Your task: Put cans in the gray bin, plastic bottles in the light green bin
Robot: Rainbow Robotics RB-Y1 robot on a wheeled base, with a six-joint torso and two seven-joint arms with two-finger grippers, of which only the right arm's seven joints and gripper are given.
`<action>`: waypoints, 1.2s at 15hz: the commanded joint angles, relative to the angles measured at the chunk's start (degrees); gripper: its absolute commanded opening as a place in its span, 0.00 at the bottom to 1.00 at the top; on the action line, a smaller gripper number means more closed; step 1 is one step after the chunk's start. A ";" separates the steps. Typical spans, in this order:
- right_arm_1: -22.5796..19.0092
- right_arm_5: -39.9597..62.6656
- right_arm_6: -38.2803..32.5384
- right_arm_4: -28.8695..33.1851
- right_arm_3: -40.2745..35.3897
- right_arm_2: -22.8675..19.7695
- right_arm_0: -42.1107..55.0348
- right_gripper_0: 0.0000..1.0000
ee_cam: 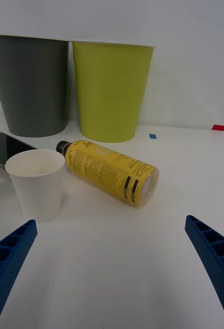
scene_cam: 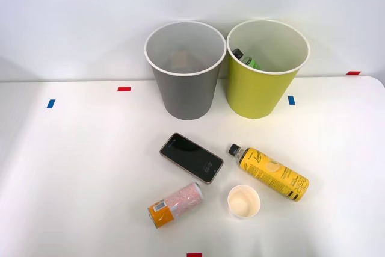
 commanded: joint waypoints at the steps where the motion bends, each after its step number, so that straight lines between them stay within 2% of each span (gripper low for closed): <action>1: 0.00 0.00 0.00 0.00 0.00 0.00 0.00 1.00; 18: 0.00 0.00 0.00 0.00 0.00 0.00 0.00 1.00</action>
